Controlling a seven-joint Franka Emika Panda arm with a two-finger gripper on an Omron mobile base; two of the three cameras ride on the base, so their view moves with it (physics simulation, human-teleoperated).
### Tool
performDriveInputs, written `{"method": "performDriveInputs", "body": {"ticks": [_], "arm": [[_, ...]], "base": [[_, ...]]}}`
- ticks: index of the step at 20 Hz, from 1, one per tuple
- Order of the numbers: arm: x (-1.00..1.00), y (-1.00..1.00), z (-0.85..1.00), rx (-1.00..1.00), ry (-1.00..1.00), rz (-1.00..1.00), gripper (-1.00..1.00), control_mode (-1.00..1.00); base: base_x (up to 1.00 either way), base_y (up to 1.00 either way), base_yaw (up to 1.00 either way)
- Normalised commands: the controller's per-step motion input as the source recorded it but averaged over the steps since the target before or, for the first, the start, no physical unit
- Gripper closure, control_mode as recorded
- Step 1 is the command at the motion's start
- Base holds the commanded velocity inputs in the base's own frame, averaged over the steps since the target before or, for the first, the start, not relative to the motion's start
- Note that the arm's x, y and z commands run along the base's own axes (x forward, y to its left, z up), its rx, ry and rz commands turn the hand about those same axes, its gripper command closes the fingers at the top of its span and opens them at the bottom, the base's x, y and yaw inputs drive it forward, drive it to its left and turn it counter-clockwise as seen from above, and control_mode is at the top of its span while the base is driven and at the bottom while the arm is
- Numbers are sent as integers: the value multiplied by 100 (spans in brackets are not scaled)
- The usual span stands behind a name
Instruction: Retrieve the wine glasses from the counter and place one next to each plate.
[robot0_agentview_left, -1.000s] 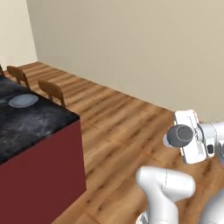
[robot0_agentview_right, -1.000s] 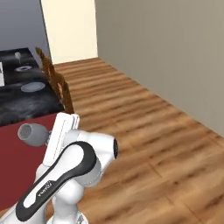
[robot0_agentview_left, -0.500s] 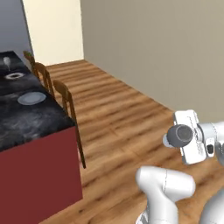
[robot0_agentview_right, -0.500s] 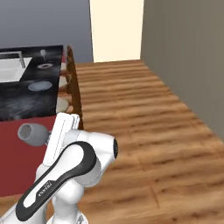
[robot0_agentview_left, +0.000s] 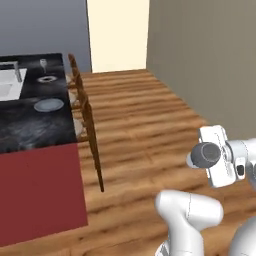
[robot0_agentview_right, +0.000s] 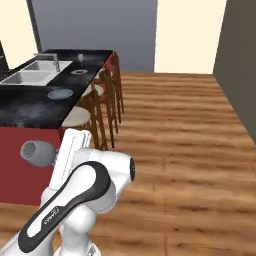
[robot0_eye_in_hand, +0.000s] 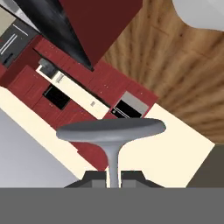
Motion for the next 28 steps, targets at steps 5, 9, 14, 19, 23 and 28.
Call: {"method": "performDriveInputs", "body": {"ticks": [5,9,14,19,23,28], "arm": [[0,0,0,0,0,0,100,100],[0,0,0,0,0,0,100,100],[0,0,0,0,0,0,100,100],[0,0,0,0,0,0,100,100],[0,0,0,0,0,0,100,100],[0,0,0,0,0,0,100,100]], "base": [[53,-74,51],[47,-62,58],[46,-58,60],[40,-52,63],[34,-59,59],[18,-80,50]]}}
